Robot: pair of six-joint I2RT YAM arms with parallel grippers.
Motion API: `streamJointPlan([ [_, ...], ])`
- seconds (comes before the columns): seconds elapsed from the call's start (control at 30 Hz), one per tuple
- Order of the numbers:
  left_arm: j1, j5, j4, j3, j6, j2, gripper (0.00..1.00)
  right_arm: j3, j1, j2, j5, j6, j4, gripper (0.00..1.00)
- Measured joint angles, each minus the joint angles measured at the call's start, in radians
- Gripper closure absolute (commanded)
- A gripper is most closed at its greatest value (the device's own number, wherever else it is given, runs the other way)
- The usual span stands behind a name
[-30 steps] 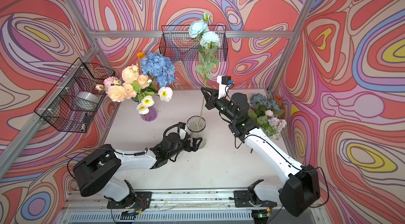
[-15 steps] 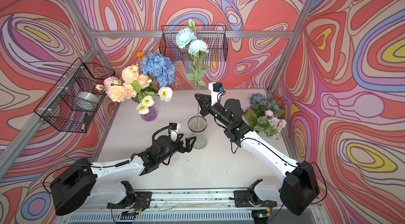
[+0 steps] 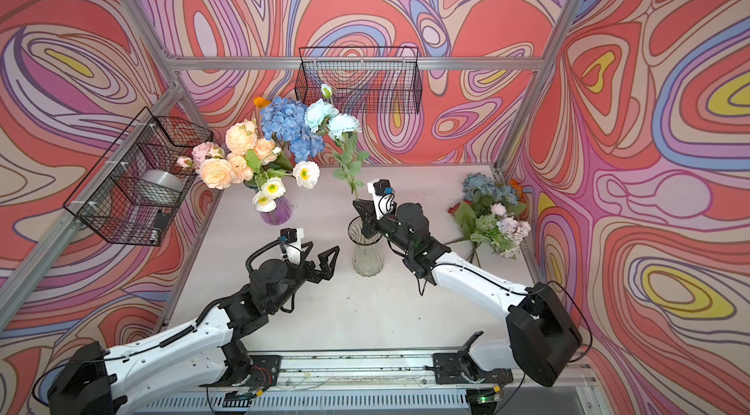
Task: Arrange the flowers into the vase
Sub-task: 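Lower the rose stems into the clear vase and open the right gripper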
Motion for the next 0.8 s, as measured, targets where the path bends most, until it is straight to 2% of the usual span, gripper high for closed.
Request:
streamJointPlan([
  [0.23,0.010,0.004,0.018,0.047,0.060,0.043,0.00,-0.042,0.014,-0.001,0.053,-0.014,-0.032,1.00],
  [0.5,0.010,0.020,0.053,0.068,0.085,0.082,0.00,-0.067,0.019,-0.031,0.095,-0.014,-0.061,0.89],
  [0.63,0.010,0.024,0.053,0.068,0.086,0.088,0.00,-0.072,0.021,-0.046,0.105,-0.009,-0.082,0.77],
  [0.8,0.010,0.026,0.054,0.068,0.087,0.089,0.00,-0.076,0.023,-0.070,0.113,-0.008,-0.119,0.69],
])
